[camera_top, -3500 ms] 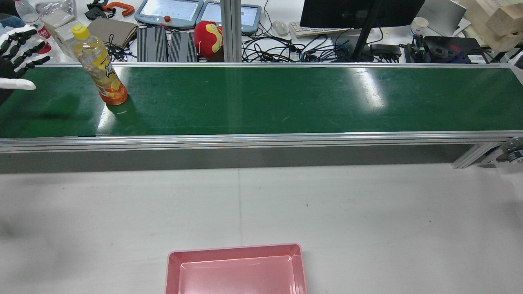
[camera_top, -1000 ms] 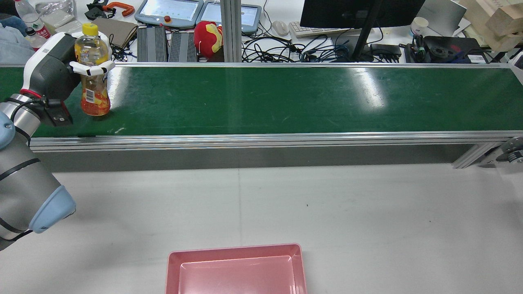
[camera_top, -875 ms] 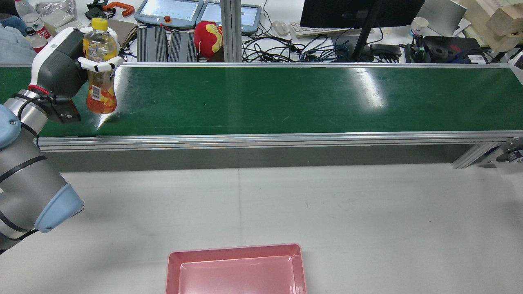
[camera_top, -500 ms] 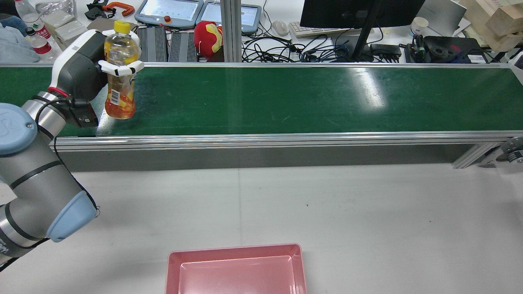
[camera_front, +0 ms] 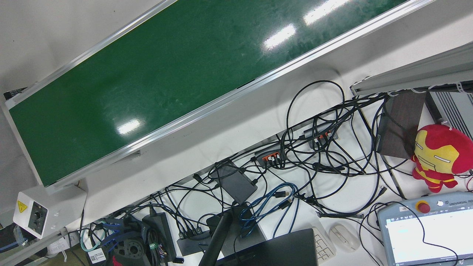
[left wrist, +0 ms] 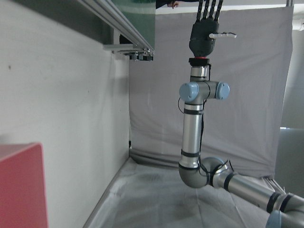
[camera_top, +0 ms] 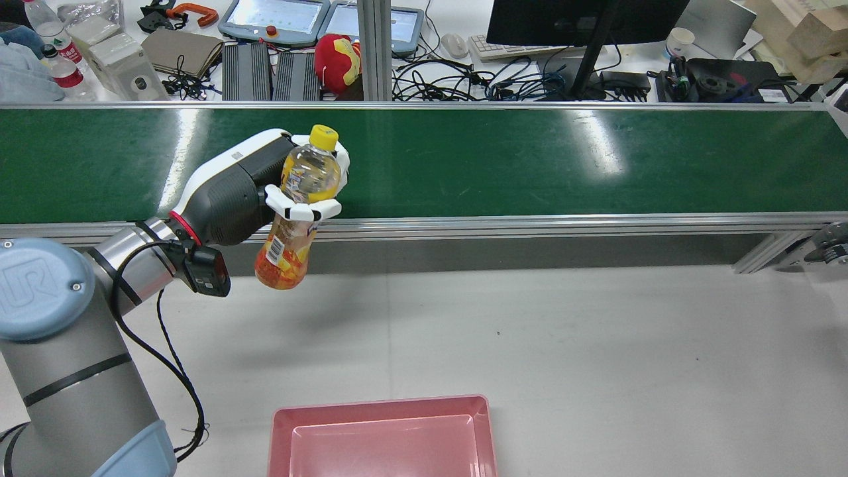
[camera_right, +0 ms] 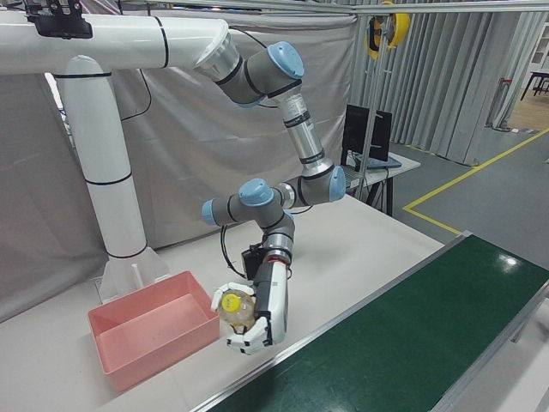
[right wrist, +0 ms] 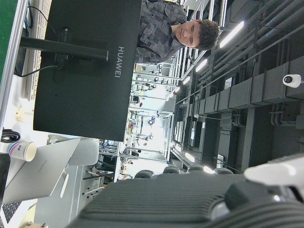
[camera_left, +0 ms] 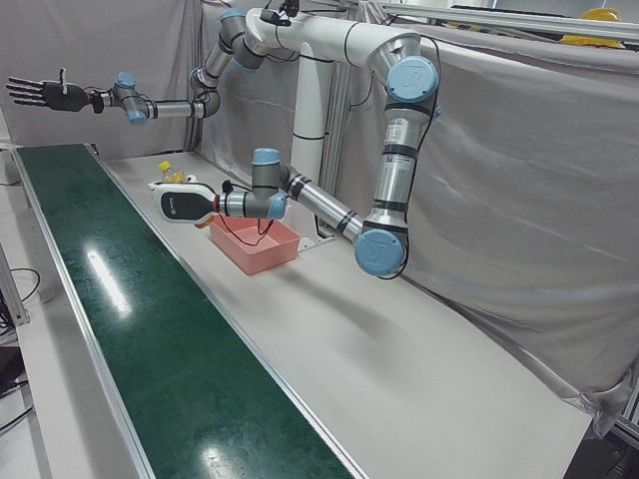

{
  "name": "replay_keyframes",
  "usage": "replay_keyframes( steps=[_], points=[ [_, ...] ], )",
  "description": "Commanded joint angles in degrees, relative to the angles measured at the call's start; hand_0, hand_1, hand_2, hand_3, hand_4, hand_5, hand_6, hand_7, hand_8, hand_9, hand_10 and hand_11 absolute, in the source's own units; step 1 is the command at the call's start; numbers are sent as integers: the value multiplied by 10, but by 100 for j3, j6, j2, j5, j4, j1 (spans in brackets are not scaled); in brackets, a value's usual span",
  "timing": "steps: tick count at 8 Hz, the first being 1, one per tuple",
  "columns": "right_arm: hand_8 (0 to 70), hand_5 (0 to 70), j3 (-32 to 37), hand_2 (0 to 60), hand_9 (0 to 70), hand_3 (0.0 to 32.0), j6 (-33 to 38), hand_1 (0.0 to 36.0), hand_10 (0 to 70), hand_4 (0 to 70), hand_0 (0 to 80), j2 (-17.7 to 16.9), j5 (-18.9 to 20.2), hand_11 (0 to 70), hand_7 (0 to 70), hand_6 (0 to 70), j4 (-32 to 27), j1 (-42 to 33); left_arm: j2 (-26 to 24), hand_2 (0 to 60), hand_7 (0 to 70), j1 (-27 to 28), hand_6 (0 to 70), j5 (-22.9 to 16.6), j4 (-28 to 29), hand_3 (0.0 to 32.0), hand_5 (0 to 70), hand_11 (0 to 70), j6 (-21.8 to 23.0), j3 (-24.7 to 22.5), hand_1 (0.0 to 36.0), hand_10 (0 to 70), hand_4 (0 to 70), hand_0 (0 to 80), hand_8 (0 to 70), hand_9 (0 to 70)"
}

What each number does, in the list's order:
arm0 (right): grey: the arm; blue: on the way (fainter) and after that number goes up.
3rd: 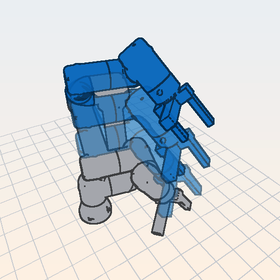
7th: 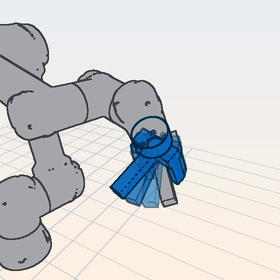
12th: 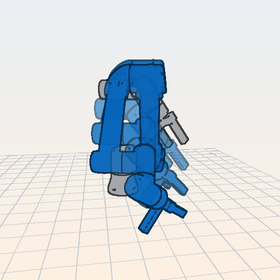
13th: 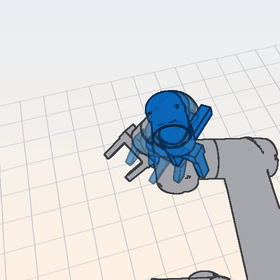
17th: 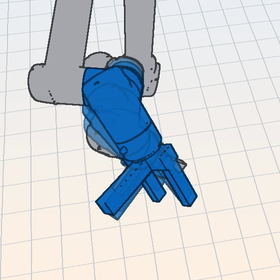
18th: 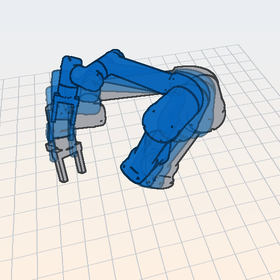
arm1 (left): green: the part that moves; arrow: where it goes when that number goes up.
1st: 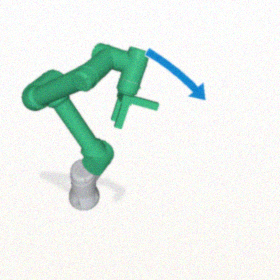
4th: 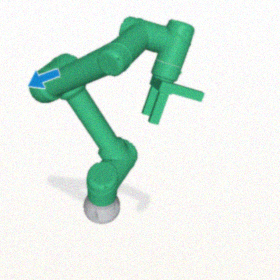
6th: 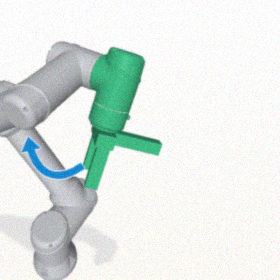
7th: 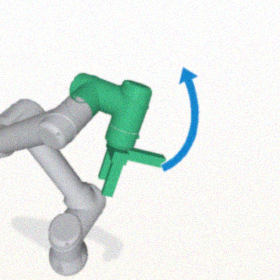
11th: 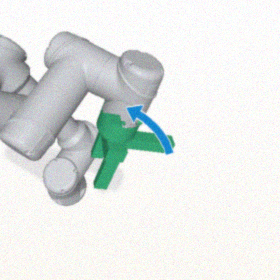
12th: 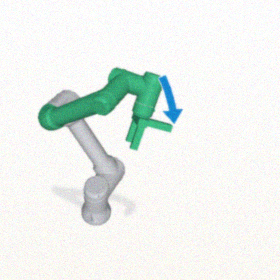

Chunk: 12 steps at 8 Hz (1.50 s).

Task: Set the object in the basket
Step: 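Carry the bottle with the left hand toward the pink tray, then lower the bottle into the pink tray and open the left hand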

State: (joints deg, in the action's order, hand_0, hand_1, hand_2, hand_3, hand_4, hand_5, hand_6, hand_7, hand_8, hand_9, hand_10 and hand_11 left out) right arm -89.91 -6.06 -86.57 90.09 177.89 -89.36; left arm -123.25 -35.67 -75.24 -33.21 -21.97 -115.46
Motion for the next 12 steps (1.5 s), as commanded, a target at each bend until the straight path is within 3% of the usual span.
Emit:
replay_keyframes(
  steps=[1, 3, 4, 5, 6, 7, 8, 9, 10, 12],
  points=[
    [0, 0, 0, 0, 0, 0, 0, 0, 0, 0, 0, 0, 0, 0, 0, 0, 0, -2, -128, 600, 575, 1068, 624, -123, -317, 0, 700, 700, -483, -337, 223, 700, 435, 566, 700, 700],
    [0, 0, 0, 0, 0, 0, 0, 0, 0, 0, 0, 0, 0, 0, 0, 0, 0, -2, -120, 587, 577, 1473, 618, -105, -405, 0, 700, 700, -677, -337, 220, 700, 432, 571, 700, 700],
    [0, 0, 0, 0, 0, 0, 0, 0, 0, 0, 0, 0, 0, 0, 0, 0, 0, -2, -146, 570, 576, 1841, 615, -27, -544, 0, 700, 700, -991, -320, 217, 700, 427, 572, 700, 700],
    [0, 0, 9, 0, 0, 0, 0, 0, 0, 0, 0, 0, 0, 0, 0, 0, 0, -2, -120, 518, 567, 2097, 601, 122, -659, 0, 700, 700, -1124, -319, 208, 691, 412, 573, 700, 700],
    [0, 0, 0, 0, 0, 0, 0, 0, 0, 0, 0, 0, 0, 0, 0, 0, 0, -2, -85, 389, 551, 2117, 572, 124, -843, 0, 700, 700, -1126, -337, 182, 642, 388, 571, 690, 700],
    [0, 0, 0, 0, 0, 0, 0, 0, 0, 0, 0, 0, 0, 0, 0, 0, 0, -2, -76, 204, 480, 2108, 450, 97, -966, 0, 700, 700, -1126, -389, 135, 566, 318, 543, 608, 700],
    [0, 0, 0, 0, 0, 0, 0, 0, 0, 0, 0, 0, 0, 0, 0, 0, 0, 6, -76, 13, 310, 2108, 203, 97, -1107, 0, 589, 607, -1126, -459, 92, 427, 196, 503, 411, 533],
    [0, 0, 0, 0, 0, 0, 0, 0, 0, 0, 0, 0, 0, 0, 0, 0, 0, -2, -50, 0, 258, 2082, 116, 97, -1195, 0, 534, 500, -1126, -643, 89, 346, 95, 494, 280, 393],
    [0, 0, 0, 0, 0, 0, 0, 0, 0, 0, 0, 0, 0, 0, 0, 0, 0, -2, 46, 0, 178, 2091, 49, 97, -1257, 0, 486, 424, -1126, -784, 91, 285, 23, 496, 195, 275],
    [0, 0, 0, 0, 0, 0, 0, 0, 0, 0, 0, 0, 0, 0, 0, 0, 0, -2, 64, 0, 74, 2082, 12, 97, -1214, 0, 428, 346, -1126, -838, 95, 229, 10, 489, 173, 216]
  ],
)
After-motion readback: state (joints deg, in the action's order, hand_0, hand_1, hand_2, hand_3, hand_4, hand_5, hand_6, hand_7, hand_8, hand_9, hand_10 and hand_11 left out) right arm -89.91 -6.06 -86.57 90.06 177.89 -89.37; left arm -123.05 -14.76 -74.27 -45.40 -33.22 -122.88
